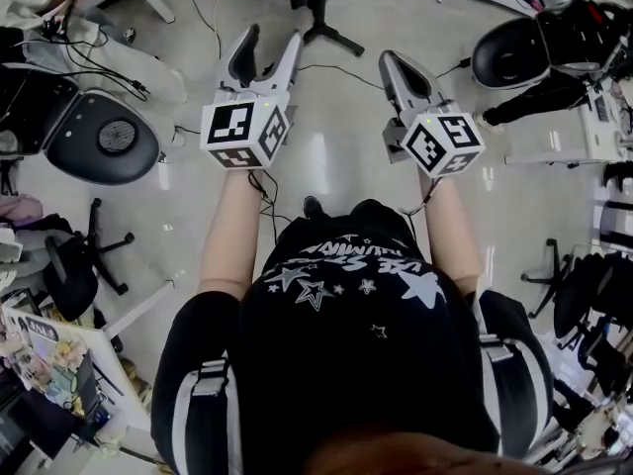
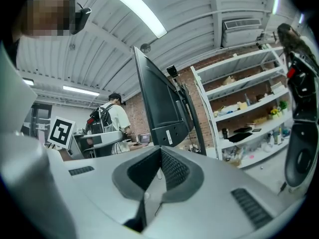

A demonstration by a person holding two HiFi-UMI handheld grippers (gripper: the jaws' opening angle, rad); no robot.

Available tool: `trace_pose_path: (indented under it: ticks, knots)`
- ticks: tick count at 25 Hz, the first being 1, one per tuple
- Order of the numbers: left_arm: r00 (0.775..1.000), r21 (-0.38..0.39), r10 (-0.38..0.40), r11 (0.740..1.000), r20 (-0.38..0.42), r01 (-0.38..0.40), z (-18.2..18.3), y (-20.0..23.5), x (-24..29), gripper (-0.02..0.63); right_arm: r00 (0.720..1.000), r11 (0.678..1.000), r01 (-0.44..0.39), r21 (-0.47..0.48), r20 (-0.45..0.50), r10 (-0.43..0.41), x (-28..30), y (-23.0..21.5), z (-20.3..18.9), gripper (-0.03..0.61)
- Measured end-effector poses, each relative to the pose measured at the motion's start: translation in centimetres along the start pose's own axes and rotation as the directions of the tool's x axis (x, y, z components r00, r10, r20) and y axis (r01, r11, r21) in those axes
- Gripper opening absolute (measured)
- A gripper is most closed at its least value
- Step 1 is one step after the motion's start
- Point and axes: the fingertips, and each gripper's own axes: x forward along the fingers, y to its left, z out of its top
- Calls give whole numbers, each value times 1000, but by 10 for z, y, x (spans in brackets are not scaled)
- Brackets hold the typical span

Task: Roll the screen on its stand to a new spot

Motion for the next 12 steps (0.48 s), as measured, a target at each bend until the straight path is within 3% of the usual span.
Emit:
trace_pose_path:
  ticks: [7,12]
  knots:
    - [1000,-17,5,1000,13,-5,-2,-34,-31,260,999,1000,-29,-10,20,30,-33,1,2,6]
    - [1000,-48,12,999,2,-12,-13,-72,-51,169,998,1000,16,9,59,-16,-84,-20,5,6]
